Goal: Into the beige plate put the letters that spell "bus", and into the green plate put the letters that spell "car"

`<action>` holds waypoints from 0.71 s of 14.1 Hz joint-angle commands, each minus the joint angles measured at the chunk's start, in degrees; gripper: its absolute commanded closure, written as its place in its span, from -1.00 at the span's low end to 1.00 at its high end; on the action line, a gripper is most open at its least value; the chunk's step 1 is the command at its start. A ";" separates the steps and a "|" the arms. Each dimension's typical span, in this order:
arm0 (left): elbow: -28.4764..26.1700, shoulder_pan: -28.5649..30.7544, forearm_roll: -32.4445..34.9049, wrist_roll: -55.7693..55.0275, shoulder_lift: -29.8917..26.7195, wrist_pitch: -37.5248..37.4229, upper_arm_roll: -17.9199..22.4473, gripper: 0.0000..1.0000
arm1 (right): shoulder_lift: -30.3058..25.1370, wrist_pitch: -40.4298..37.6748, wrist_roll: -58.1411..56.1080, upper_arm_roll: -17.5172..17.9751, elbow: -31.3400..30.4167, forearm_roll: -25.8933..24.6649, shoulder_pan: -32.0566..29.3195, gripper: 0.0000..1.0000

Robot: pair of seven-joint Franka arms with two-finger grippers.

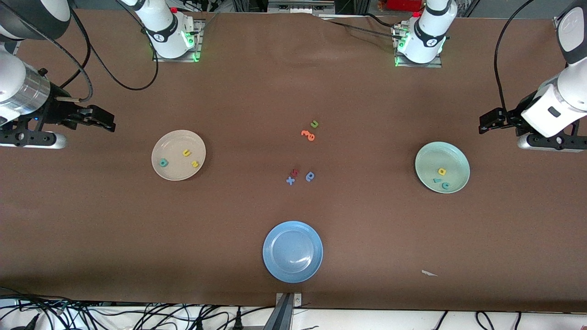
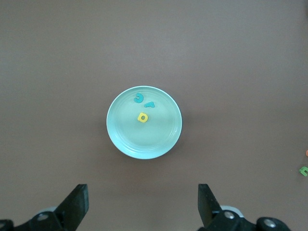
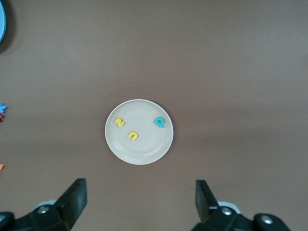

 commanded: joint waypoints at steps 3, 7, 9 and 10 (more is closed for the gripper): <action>0.04 -0.05 -1.09 -0.13 -0.07 -0.43 0.05 -1.00 | -0.18 -2.28 -5.88 -1.61 2.58 -1.19 0.53 -1.00; 0.04 -0.05 -1.09 -0.13 -0.07 -0.34 0.05 -1.00 | -0.27 -4.31 -5.89 -2.93 2.76 -1.20 0.53 -1.00; 0.04 -0.05 -1.09 -0.13 -0.07 -0.34 0.05 -1.00 | -0.27 -4.84 -5.71 -2.85 3.19 -1.63 0.62 -1.00; 0.04 -0.05 -1.09 -0.13 -0.07 -0.34 0.05 -1.00 | -0.27 -4.84 -5.71 -2.67 3.81 -2.85 0.70 -1.00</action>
